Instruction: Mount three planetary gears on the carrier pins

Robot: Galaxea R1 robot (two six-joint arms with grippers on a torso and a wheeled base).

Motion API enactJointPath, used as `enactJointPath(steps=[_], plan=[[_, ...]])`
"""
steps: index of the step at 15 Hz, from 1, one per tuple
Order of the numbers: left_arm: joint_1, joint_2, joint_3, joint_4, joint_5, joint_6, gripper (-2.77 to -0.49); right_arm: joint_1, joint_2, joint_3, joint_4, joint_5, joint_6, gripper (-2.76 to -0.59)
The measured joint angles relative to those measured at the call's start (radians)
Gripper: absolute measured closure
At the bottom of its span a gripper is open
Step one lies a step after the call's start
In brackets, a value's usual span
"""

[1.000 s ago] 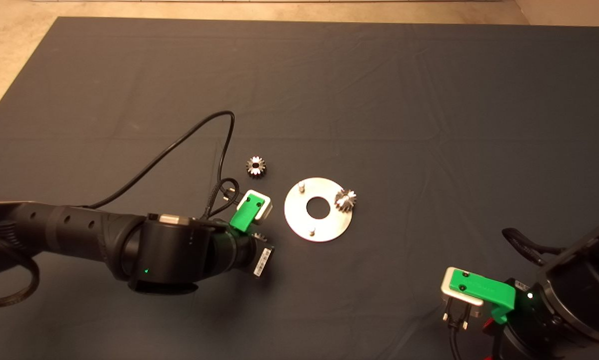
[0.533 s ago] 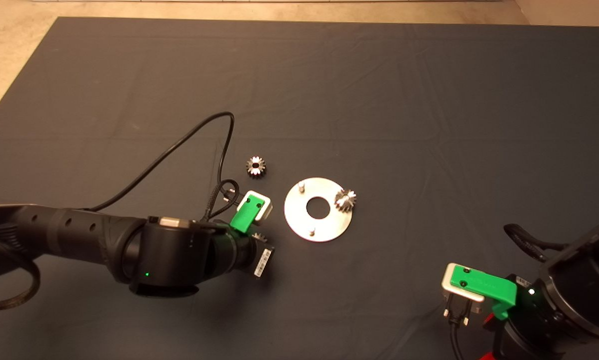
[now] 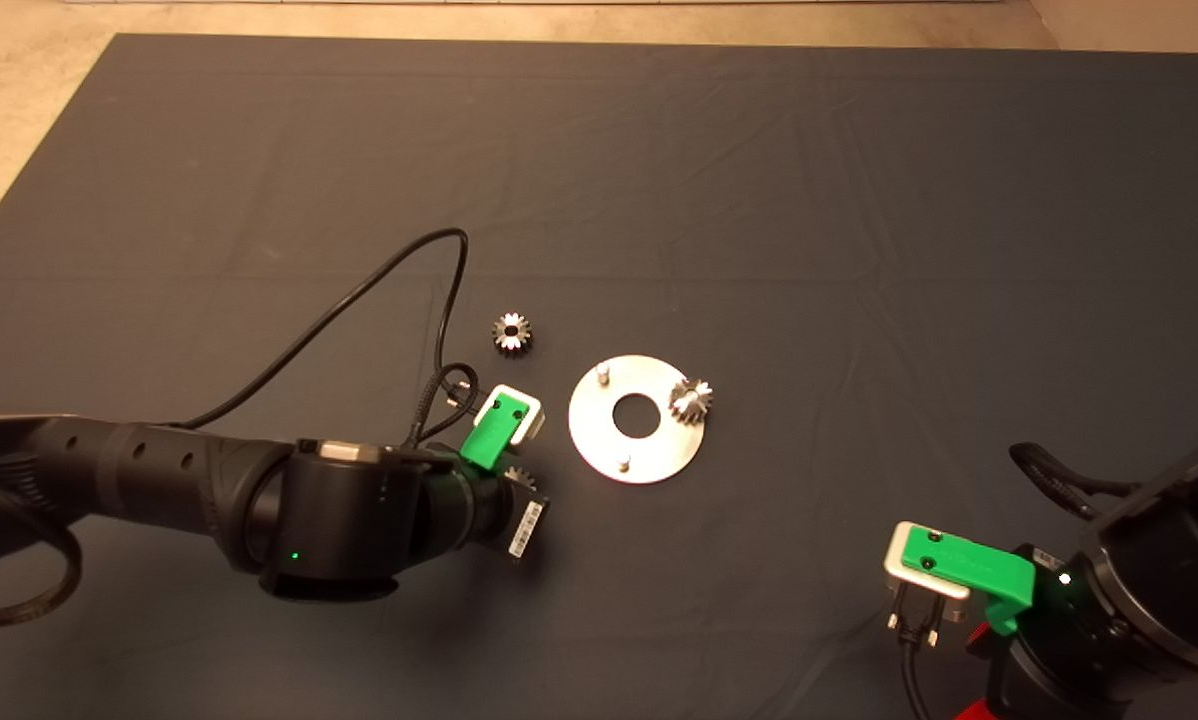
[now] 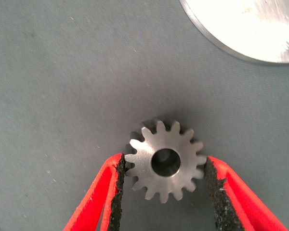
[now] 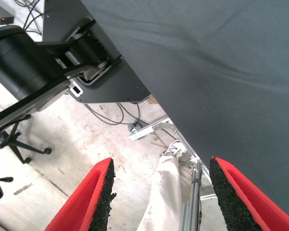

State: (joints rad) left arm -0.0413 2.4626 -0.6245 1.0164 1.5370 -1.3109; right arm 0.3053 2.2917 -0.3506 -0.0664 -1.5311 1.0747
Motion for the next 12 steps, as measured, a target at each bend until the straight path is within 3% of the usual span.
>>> enactJointPath(steps=[12], plan=[[0.003,0.000,0.006,0.000,-0.003,0.050,-1.15,0.017,0.000,0.000,0.003,0.000,0.000,-1.44]])
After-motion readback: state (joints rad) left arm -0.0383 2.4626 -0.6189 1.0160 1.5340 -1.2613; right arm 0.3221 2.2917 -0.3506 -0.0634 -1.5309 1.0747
